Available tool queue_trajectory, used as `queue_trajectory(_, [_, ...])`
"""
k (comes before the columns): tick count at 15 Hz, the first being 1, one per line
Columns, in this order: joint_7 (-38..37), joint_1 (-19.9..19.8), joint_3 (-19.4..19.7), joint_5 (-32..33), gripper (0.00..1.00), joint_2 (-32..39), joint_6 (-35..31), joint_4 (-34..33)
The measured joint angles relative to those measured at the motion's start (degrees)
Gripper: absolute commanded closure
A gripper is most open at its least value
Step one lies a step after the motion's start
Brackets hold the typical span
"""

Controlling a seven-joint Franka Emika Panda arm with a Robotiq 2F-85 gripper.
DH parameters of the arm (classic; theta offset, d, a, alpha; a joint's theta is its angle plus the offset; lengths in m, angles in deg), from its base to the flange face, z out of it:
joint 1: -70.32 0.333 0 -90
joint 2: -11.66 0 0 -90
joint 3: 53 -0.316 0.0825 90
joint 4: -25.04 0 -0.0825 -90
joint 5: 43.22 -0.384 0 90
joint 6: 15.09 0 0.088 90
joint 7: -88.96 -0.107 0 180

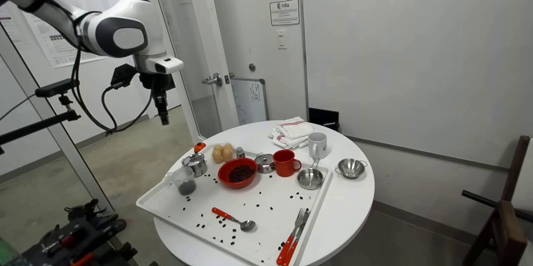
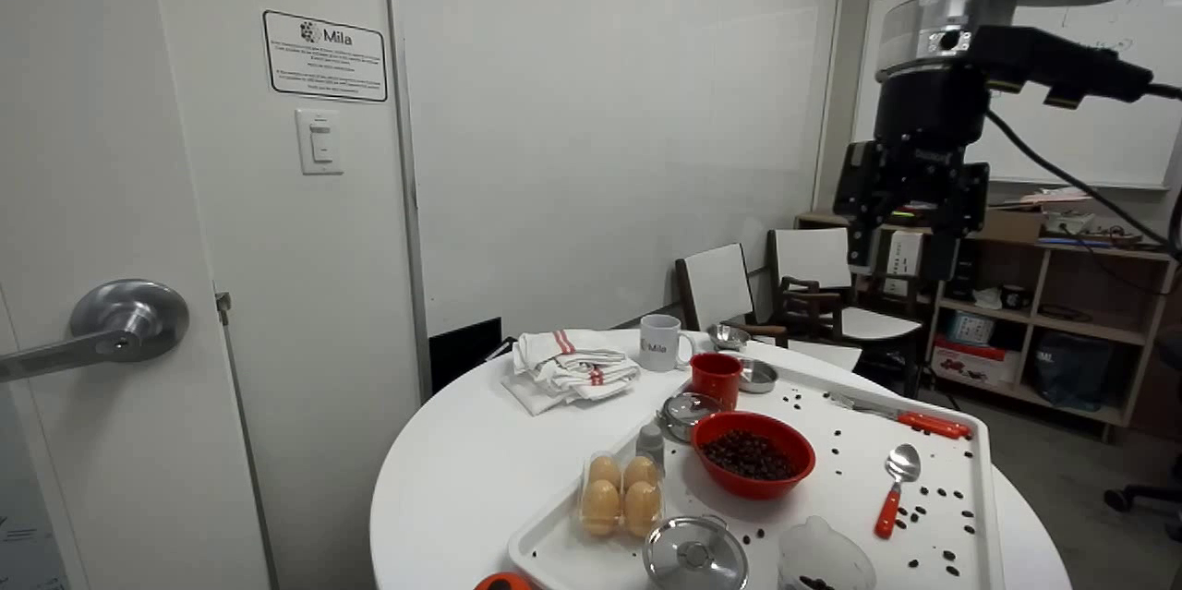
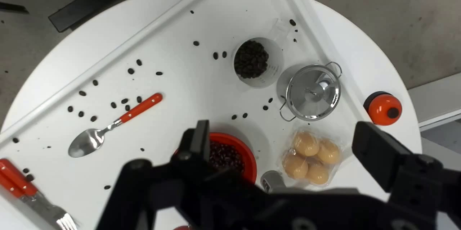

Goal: Pour some contents from the clear jar into the orange bowl

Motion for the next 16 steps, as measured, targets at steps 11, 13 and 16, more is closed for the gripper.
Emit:
queue_trajectory(11, [-7.78, 1.82, 2.42, -6.18, 0.00, 19.97, 1.17, -14.23])
queue_trajectory(13, [-9.12, 2.55, 3.26, -5.66, 0.00, 19.59, 1.17, -13.67])
queue_trajectory(16, [-11.88, 4.38, 3.56, -5.80, 0.00, 19.59, 1.57, -12.32])
